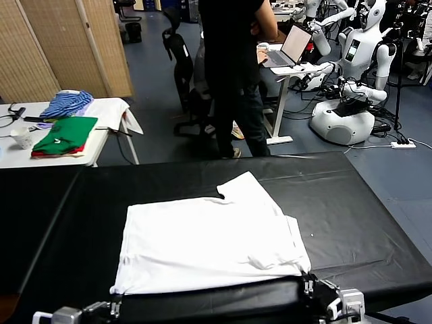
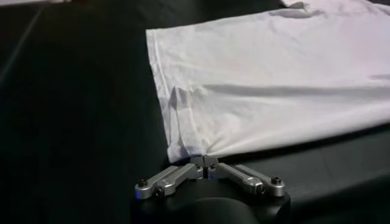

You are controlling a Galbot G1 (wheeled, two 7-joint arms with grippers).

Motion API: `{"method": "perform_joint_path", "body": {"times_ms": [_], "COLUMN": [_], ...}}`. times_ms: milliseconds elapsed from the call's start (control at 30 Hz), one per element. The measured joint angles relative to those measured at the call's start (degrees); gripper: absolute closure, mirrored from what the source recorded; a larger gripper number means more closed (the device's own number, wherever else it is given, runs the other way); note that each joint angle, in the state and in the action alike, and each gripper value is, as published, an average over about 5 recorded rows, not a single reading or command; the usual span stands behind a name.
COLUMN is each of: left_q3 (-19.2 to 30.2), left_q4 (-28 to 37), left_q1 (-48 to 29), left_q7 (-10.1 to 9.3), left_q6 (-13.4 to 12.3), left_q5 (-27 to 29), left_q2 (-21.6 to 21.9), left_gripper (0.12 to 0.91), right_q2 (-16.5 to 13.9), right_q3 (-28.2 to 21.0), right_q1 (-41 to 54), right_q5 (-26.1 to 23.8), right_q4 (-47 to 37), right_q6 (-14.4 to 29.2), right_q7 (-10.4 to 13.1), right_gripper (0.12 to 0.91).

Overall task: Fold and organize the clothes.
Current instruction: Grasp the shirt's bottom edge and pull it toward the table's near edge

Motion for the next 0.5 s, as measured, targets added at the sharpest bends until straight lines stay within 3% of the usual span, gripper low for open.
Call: {"method": "perform_joint_path", "body": {"times_ms": [100, 200, 300, 500], "left_q3": [-0.29, -1.46, -3.07, -4.10], "left_q4": [-1.28, -2.23, -2.40, -2.24], "left_q1": [1.10, 1.75, 0.86, -5.84], "left_q7": [-0.60, 1.70, 2.67, 1.57], "left_q6": [-0.02, -0.04, -0.05, -0.06], "left_q5": [3.25, 4.53, 2.38, -5.85], "left_q2": [0.54, 0.62, 0.44, 1.44], "left_gripper": [0.263, 0.152, 0.127, 0.123], "right_q2": [-0.55, -1.19, -2.07, -5.00], "right_q3": [1.96, 4.42, 6.94, 8.22], "right_q1": [-0.97, -0.26, 2.20, 10.87], "right_q5": [2.74, 6.39, 9.11, 13.11], "right_q4": [1.55, 3.42, 4.39, -0.31], "right_q6": [0.00, 0.00, 0.01, 1.83], "right_q7": [-0.54, -0.52, -1.66, -6.24], "right_gripper": [0.125, 0.120, 0.118, 0.118]}}
